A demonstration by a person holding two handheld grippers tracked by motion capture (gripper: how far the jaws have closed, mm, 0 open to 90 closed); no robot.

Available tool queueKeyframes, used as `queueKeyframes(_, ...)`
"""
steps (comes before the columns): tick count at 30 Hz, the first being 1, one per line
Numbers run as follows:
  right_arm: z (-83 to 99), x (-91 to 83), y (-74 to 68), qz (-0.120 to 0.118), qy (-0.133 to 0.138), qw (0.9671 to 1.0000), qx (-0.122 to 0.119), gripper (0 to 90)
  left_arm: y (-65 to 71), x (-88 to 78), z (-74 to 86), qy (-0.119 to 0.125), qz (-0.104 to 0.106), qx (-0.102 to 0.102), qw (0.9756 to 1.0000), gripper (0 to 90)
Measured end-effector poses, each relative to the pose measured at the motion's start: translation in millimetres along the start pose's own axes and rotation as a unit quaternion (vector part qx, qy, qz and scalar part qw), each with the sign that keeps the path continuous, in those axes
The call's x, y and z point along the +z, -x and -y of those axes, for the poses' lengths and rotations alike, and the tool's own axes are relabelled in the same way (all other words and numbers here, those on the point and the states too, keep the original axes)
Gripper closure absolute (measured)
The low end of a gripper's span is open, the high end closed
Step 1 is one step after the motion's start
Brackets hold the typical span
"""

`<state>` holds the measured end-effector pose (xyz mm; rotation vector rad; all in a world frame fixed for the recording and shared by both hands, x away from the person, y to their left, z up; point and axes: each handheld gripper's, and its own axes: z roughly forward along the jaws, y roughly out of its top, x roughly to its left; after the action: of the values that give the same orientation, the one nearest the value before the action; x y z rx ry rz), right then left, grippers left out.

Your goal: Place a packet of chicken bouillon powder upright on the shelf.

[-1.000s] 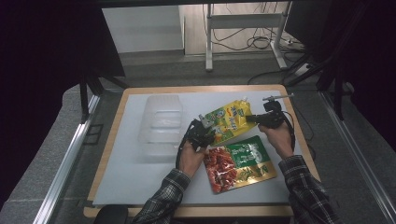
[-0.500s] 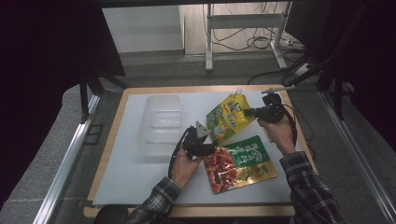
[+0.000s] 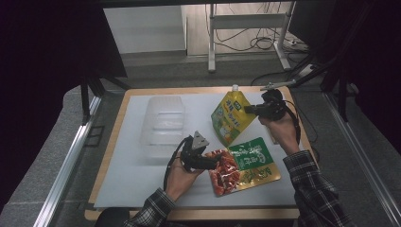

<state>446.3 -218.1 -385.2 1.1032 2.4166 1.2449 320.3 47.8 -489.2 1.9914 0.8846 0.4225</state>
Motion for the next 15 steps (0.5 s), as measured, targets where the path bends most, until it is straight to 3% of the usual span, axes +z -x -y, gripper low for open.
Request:
queueKeyframes(6, -15.3, -2.4, -11.9, 0.015, -0.011, 0.9993, -0.034, 89.2, -3.8, -13.7, 9.9, 0.006, 0.021, -0.021, 0.9995, 9.9)
queueKeyframes(15, -23.2, -1.6, -17.7, 0.026, -0.012, 0.9973, -0.067, 89.2, 0.5, -33.8, 20.8, 0.011, 0.011, -0.006, 0.9999, 4.5)
